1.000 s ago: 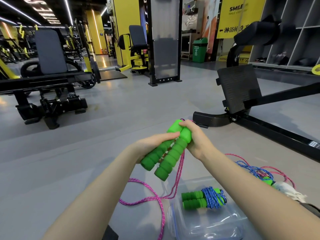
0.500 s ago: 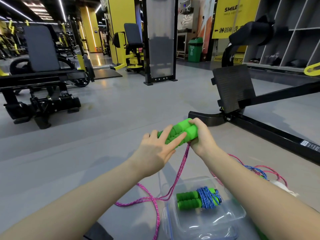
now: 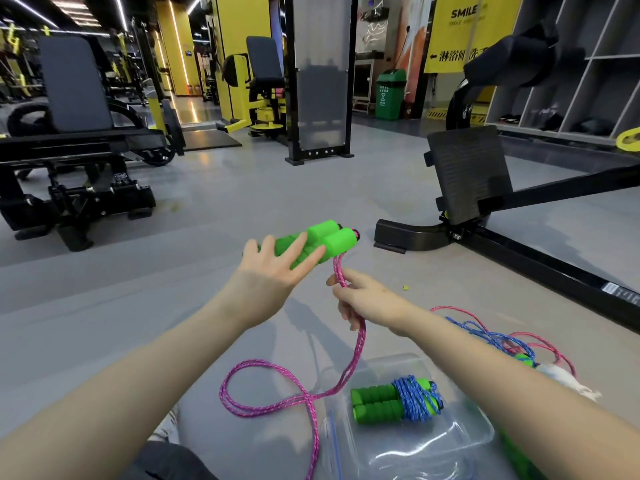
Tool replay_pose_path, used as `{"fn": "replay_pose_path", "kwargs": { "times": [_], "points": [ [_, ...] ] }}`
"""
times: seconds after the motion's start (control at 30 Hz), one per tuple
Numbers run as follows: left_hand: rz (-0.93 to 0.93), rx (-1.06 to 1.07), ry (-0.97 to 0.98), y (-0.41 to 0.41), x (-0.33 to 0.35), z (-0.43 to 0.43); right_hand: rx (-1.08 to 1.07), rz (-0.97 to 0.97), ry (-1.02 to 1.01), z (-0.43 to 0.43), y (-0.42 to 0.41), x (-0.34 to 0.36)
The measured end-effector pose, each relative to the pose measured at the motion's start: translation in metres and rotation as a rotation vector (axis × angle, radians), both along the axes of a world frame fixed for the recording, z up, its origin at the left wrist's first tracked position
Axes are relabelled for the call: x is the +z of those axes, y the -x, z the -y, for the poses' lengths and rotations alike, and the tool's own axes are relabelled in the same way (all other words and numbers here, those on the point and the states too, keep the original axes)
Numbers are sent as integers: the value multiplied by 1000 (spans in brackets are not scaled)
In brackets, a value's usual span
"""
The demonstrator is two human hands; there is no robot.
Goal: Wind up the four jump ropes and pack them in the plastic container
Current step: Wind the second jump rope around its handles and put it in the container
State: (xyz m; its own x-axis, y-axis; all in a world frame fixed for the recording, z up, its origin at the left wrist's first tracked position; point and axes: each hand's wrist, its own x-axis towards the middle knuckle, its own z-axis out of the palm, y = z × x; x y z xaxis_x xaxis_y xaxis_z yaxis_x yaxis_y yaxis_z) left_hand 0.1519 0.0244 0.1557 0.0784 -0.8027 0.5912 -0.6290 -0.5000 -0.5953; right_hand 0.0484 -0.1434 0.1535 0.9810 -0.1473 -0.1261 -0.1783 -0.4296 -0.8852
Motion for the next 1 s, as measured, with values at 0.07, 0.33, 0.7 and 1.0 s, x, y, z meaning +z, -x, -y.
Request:
{"fn": "replay_pose_path", "kwargs": {
  "times": [0.07, 0.33, 0.7, 1.0],
  "points": [
    [18, -16, -71, -1, -4, -5, 73, -50, 109, 9, 4, 16],
    [36, -72, -253, -8, -3, -19, 240, 4, 139, 44, 32, 80],
    [126, -394, -317, 16, 1, -4, 132, 205, 153, 55, 22, 81],
    [139, -439, -97, 27, 15, 11, 86, 175, -669, 76, 25, 25]
  ]
}}
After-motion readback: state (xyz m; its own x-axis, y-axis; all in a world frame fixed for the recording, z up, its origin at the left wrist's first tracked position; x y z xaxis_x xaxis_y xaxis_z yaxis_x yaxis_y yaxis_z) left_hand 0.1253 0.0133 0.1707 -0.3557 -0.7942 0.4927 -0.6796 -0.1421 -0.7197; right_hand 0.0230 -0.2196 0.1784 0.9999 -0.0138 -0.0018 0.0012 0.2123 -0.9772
